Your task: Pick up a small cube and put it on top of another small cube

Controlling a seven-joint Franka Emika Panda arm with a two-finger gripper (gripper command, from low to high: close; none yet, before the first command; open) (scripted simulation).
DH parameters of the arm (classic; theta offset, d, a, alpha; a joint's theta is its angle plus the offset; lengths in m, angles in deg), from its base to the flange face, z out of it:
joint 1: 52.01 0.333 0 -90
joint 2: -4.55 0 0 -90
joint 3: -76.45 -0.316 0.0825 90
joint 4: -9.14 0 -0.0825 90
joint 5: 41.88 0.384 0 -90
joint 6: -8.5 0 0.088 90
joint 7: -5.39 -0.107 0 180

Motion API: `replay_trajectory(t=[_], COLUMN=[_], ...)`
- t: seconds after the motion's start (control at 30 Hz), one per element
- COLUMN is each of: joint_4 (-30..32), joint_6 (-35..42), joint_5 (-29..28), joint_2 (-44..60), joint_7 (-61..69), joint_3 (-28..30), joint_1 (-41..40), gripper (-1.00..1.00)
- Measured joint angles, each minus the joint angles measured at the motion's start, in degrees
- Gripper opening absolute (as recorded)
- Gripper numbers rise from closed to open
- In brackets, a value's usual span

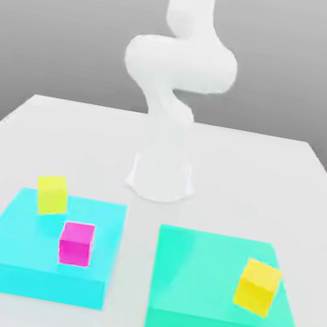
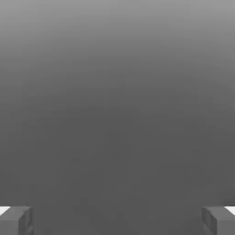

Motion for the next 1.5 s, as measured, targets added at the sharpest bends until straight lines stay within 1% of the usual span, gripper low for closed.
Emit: replay_trajectory(t=[0.3,0.47,0.6,0.83,1.03,1.17,1.2,1.4,1.5], joint_4=[-2.1,-3.2,-4.2,-5.8,-7.1,-8.9,-9.3,-9.5,-8.5], joint_6=[-4.3,-6.6,-8.4,-11.6,-14.6,-19.9,-21.1,-21.8,-19.0], joint_5=[-2.8,-5.8,-8.7,-12.5,-13.1,-15.5,-16.1,-16.4,-14.8], joint_2=[18.9,29.3,37.7,52.4,64.5,72.7,74.3,75.1,71.3], joint_7=[-11.1,-18.2,-24.3,-34.0,-40.4,-43.1,-43.5,-43.7,-42.6], joint_3=[-7.9,-11.6,-13.5,-14.0,-13.9,-11.4,-10.8,-10.4,-11.9], joint_1=[-1.4,-1.2,0.2,4.6,9.0,11.7,12.2,12.5,11.3], gripper=[0.00,0.00,0.00,0.00,0.00,0.00,-1.00,-1.00,-1.00])
